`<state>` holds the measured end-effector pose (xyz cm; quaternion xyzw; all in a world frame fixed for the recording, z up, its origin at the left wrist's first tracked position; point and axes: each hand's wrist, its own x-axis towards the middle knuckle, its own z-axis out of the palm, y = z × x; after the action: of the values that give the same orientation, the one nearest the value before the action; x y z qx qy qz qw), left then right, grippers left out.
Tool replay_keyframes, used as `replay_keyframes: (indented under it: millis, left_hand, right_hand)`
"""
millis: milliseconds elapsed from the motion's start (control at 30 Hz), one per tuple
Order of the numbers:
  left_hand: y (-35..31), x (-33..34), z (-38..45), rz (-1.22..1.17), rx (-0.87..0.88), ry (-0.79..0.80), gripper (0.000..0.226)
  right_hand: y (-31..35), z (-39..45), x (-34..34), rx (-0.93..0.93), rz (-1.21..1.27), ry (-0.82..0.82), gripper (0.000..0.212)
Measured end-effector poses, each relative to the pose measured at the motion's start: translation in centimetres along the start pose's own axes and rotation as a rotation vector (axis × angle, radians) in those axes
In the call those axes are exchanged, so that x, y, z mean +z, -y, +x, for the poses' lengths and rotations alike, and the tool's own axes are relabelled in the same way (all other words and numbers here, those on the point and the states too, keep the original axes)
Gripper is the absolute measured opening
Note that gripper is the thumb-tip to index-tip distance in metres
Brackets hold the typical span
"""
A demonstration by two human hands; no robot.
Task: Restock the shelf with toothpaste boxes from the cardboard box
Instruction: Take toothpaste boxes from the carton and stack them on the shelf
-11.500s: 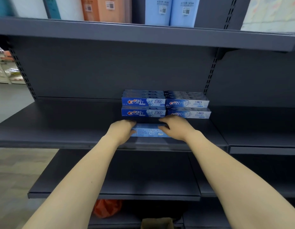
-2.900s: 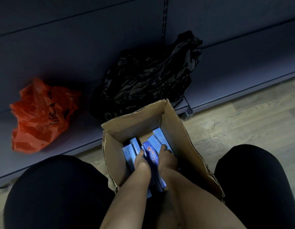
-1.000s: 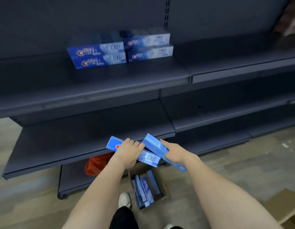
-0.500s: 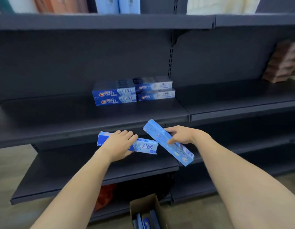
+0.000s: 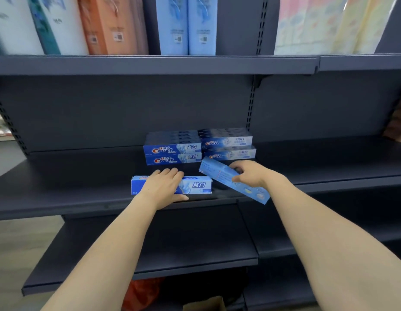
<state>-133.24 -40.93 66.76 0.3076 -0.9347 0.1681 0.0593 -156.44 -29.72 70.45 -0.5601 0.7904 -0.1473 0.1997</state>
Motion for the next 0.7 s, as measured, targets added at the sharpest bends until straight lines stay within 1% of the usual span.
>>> replay_keyframes:
  millis: [100, 233, 300, 533, 700]
  left_hand:
    - [0.8, 0.5, 0.4, -0.061, -0.047, -0.004, 0.069]
    - [1.6, 1.7, 1.4, -0.108, -0.105, 0.033, 0.056]
    - [1.9, 2.2, 2.0, -0.147, -0.152, 0.057, 0.053]
    - [2.0, 4.0, 3.6, -0.225, -0.15, 0.112, 0.051]
    - [1.9, 4.7, 4.4, -0.241, -0.143, 0.059, 0.051]
  right_hand:
    - [1.0, 1.4, -0.2, -0.034, -0.083, -0.01, 0.047]
    - [1.7, 3.5, 0.7, -0.067, -0.146, -0.036, 0.043]
    - [1.8, 4.5, 1.2, -0.094, -0.178, -0.03, 0.042]
    - [2.0, 7.4, 1.9, -0.123, -0.212, 0.037, 0.048]
    - [2.3, 9.3, 2.0, -0.103, -0.215, 0.11, 0.049]
